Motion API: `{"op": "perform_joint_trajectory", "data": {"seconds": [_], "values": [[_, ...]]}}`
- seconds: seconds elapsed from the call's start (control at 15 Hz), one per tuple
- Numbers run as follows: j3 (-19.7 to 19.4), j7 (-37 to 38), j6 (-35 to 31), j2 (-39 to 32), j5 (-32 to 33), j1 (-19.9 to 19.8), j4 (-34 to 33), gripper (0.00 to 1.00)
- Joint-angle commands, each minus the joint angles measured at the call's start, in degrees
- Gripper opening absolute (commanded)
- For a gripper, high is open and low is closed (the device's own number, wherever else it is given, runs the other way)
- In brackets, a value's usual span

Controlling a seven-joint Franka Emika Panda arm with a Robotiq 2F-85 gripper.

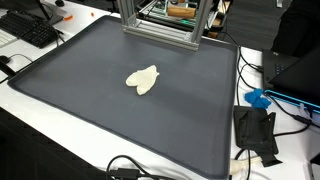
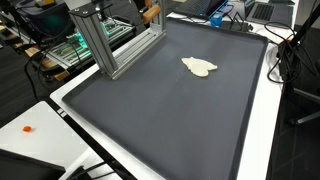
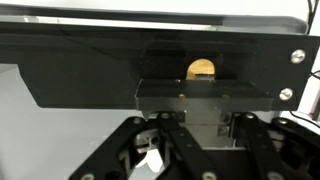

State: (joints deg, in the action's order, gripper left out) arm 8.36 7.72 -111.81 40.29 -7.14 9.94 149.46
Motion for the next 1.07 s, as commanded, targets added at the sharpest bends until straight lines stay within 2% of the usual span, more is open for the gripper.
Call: {"op": "perform_joint_trajectory", "data": {"seconds": [0.0,0.53,1.0], "values": [[0.02,-0.55,1.83,3.29,-1.05,0.29,1.71,0.23],[0.51,-0.5,3.59,5.31,-0.7,0.83,2.46,0.23],[0.8,0.05,2.1,5.35,-1.24,0.87,3.55,0.23]]}}
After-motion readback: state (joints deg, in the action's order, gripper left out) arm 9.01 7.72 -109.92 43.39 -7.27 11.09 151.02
